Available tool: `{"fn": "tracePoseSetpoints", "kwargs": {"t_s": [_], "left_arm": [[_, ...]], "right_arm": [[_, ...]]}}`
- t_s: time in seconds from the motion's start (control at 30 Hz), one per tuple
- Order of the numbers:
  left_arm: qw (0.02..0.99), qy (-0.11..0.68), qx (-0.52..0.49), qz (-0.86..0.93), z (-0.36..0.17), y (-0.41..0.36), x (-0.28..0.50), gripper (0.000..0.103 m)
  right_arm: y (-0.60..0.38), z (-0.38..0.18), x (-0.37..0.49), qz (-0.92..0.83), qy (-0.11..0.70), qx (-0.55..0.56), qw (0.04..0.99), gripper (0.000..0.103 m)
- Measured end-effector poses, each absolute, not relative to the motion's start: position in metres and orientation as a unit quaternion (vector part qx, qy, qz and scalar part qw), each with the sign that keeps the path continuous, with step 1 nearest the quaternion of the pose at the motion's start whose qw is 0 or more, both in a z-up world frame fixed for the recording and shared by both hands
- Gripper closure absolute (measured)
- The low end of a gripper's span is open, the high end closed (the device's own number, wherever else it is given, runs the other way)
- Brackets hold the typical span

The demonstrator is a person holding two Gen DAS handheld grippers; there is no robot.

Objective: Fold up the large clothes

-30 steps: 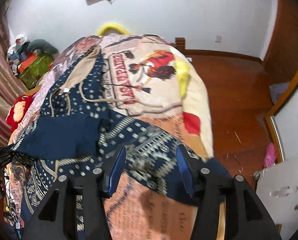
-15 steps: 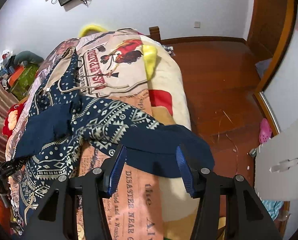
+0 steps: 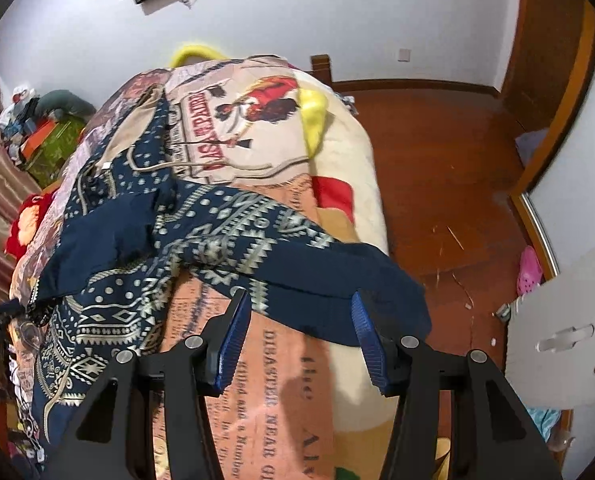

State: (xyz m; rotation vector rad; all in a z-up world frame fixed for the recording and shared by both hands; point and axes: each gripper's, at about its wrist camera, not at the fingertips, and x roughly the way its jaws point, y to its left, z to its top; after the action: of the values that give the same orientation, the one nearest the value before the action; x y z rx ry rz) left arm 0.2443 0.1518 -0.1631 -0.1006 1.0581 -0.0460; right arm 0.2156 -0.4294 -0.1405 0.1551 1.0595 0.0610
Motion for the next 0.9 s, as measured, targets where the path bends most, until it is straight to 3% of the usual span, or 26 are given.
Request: {"fn": "tracePoseSetpoints", "kwargs": {"t_s": [0.4,0.53,0.67,0.77,0.9], "left_arm": [[0.803,0.569,-0.175,0.002,-0.244,0.195,0.319,0.035],[0.789,0.577,-0.213,-0.013,-0.262,0.195,0.330,0.043],[0.785,0.583,-0.211,-0.027,-0.272,0.181,0.339,0.064],[0.789,0.580,-0.200,-0.022,-0.271,0.175,0.343,0.090],[0.826,0.544,-0.145,0.008,-0.244,0.171,0.343,0.099]], "right_arm": [[-0.322,-0.134,0.264,0.131,0.502,0.036,0.854,0.053],[-0.285,-0.140,0.284,0.156,0.503,0.010,0.850,0.053],[-0.257,-0.151,0.302,0.172,0.508,-0.005,0.844,0.053],[-0.247,-0.162,0.314,0.170,0.514,-0.012,0.841,0.053],[-0.248,-0.182,0.330,0.155,0.531,-0.005,0.833,0.053]]}}
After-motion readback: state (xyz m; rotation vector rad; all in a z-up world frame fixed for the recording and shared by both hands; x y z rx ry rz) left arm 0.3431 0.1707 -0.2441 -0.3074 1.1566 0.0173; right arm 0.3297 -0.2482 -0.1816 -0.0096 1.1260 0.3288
